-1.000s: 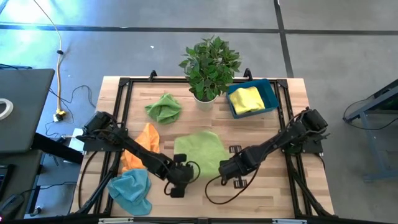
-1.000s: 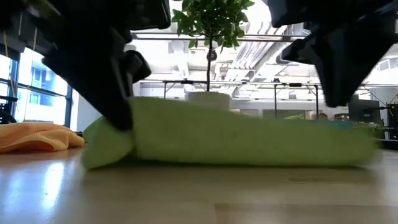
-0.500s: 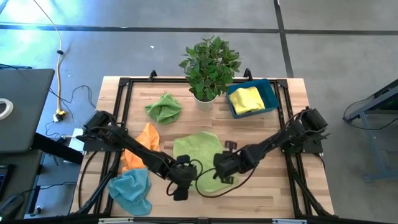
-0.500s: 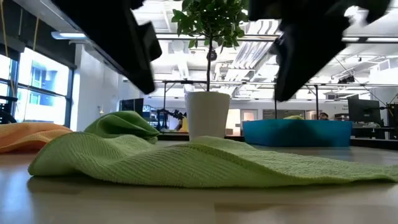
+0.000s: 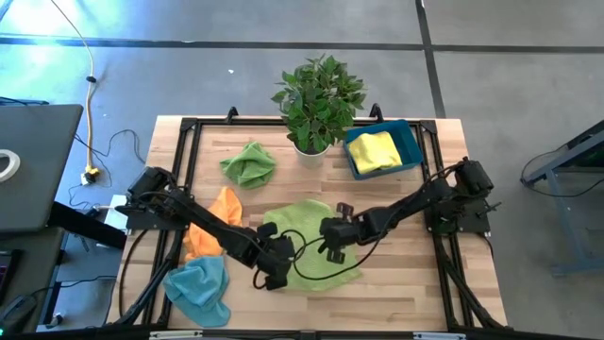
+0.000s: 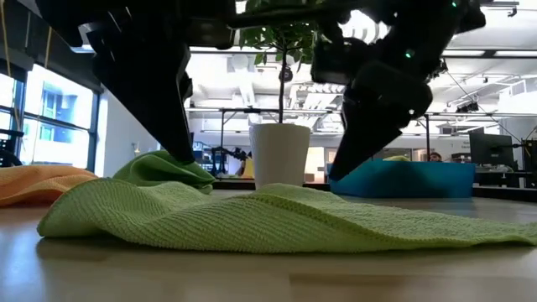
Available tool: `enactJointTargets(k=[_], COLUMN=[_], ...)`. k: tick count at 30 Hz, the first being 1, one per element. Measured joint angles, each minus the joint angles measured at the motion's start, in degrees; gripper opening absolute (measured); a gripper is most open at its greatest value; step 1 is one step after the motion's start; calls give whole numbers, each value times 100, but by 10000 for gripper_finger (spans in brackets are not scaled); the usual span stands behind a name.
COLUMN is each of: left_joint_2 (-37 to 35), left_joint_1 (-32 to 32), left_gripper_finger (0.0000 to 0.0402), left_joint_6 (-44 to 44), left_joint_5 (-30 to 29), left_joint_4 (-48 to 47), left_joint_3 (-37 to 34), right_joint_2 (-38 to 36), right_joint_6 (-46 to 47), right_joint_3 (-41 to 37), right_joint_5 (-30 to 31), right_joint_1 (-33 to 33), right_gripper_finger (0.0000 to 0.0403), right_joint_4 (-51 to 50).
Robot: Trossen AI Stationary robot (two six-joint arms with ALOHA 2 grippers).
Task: Sort microfiber towel by color & place in baskets
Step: Fold the light green towel
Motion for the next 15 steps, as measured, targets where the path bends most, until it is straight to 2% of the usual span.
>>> enactJointTargets(k=[10,15], left_joint_2=[17,17], left_joint_1=[0,0], left_gripper_finger=[111,111], left_joint_6=[1,63], left_joint_5=[-236,-280], left_joint_4=[-16,-63], left_joint_3=[0,0], right_joint_2=[2,-5], right_joint_6=[1064,966], right_joint_3=[-495,-495], right_joint_5=[-1370,-2249], right_joint_1=[292,594], right_gripper_finger=[78,78], right_joint_4=[692,1377])
